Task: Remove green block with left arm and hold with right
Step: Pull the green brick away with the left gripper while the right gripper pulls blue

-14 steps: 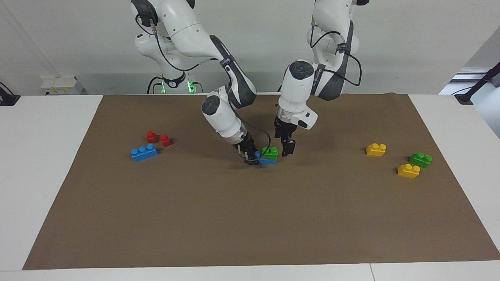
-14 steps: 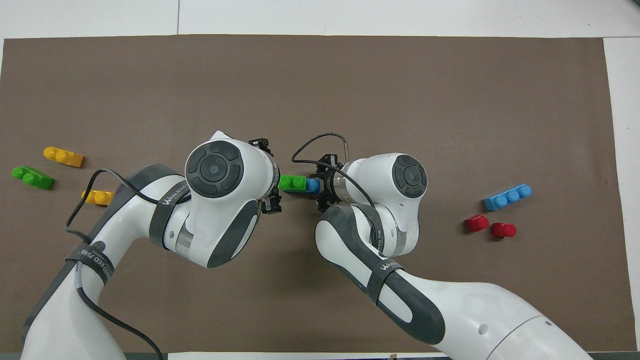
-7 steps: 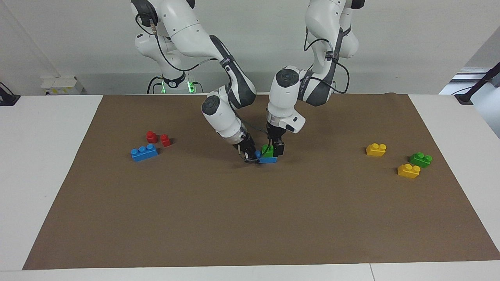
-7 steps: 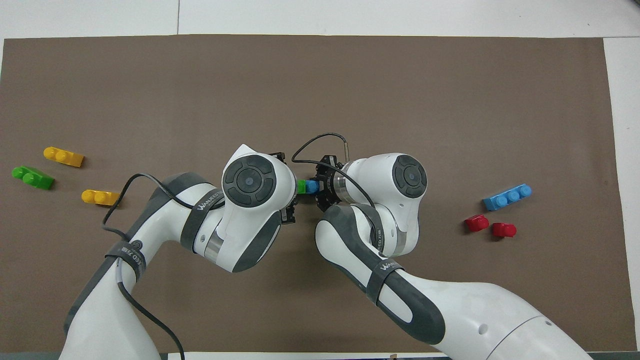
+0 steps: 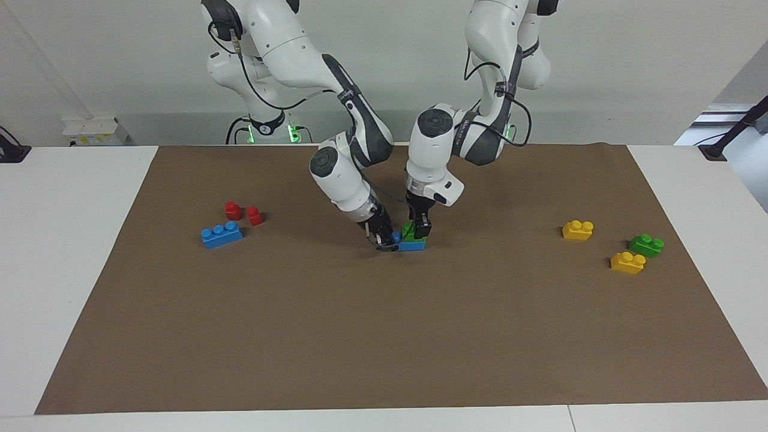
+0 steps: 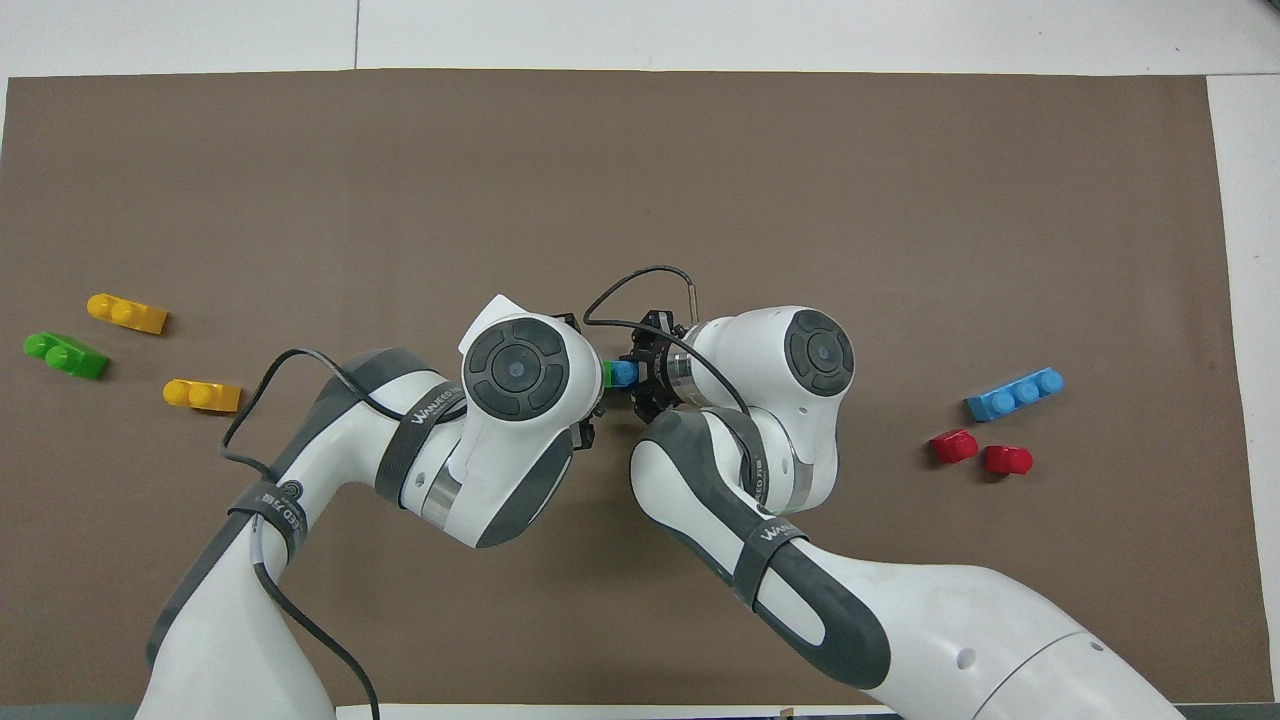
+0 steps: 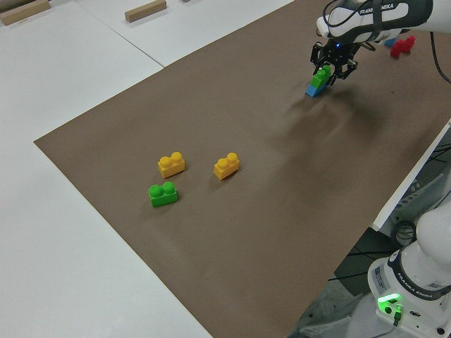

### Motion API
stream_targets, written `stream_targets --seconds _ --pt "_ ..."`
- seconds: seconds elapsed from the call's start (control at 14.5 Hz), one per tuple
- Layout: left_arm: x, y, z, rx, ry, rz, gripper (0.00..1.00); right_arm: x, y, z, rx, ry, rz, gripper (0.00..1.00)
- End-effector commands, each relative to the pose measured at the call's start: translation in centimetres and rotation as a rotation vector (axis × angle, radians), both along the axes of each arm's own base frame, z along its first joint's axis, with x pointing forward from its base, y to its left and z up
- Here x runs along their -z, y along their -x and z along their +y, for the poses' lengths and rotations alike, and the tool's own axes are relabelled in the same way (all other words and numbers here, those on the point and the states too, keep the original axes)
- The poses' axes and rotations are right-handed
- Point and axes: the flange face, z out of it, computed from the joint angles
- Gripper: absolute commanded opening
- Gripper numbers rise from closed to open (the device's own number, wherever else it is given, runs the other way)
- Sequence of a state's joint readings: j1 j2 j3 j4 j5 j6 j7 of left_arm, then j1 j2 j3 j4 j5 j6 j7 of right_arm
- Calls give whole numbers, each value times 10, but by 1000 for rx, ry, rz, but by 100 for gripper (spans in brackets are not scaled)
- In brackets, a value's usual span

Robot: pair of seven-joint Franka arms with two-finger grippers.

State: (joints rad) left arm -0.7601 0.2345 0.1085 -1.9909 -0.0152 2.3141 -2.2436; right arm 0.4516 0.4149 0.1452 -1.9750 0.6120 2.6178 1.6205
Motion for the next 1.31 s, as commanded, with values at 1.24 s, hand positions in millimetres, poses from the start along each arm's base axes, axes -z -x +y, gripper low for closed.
stream_targets --seconds 1.24 --pt "-91 -60 157 206 -43 -9 0 -82 -66 -115 -9 -69 24 0"
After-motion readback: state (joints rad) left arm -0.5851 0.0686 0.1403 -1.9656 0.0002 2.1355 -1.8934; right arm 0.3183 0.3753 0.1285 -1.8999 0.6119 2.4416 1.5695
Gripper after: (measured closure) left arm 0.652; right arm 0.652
